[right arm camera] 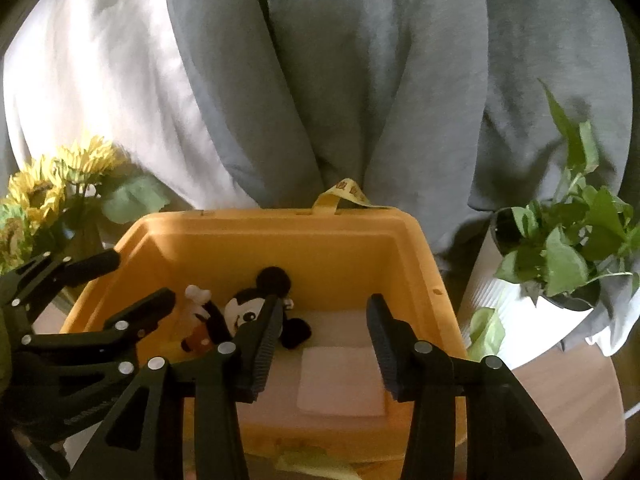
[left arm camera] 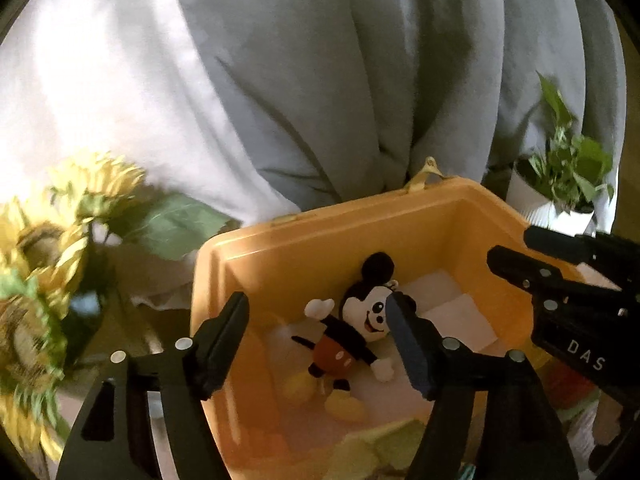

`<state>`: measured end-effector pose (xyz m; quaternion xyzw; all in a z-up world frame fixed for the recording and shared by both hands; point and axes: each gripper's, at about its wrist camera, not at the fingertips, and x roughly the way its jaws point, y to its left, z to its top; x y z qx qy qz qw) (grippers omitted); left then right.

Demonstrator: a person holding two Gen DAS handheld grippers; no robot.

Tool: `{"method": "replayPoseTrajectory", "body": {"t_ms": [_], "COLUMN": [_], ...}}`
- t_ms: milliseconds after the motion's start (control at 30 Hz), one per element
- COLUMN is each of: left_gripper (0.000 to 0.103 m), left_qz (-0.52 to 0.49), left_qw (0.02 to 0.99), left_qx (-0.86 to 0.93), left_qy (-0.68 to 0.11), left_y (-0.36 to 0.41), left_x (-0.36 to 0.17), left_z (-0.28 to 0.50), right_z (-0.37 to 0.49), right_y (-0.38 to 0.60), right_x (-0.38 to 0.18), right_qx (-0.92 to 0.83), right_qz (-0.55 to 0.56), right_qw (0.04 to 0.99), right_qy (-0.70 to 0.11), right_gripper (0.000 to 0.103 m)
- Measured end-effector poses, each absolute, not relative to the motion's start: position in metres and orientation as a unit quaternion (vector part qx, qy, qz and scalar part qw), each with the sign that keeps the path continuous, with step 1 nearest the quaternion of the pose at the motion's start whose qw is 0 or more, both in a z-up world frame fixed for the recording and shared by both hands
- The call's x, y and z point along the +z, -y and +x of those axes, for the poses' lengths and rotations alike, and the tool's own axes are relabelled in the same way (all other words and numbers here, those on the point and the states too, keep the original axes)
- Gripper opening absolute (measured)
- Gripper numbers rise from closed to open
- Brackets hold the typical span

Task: Organize soft objects
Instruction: 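Open the left tool to drop Mickey while the right tool releases the cloth into the crate, then withdraw both tools from the crate back toward the remaining items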

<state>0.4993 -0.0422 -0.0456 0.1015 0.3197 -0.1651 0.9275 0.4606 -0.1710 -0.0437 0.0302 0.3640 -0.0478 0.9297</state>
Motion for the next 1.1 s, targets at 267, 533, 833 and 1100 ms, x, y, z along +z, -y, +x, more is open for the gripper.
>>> {"method": "replayPoseTrajectory", "body": {"t_ms": [267,533,833,1100], "left_gripper": [0.074,0.082,0.083,0.083], "left_qz": [0.066,0.048,0.041,0.038], "left_qw": [0.938,0.947,0.955,0.957], "left_qx": [-0.154,-0.141,-0.116,-0.099], "left_qy": [-0.305,-0.283,-0.27,-0.271], "left_y": [0.029,0.018,0.005,-0.006], "left_x": [-0.021,0.004,0.018,0.017], "left_z": [0.467,0.421,0.371,0.334], "right_z": [0.434,0.398,0.358,0.323], "right_y": [0.169,0.166,0.153,0.145], "right_x": [-0.026,-0.001,0.017,0.023], "right_qx": [-0.044,-0.044,-0.042,-0.053], "right_qz": [0.046,0.059,0.049,0.046], "right_qw": [0.934,0.94,0.946,0.948], "right_qy": [-0.352,-0.333,-0.317,-0.309], "right_gripper": [0.045,0.056,0.065,0.066]}}
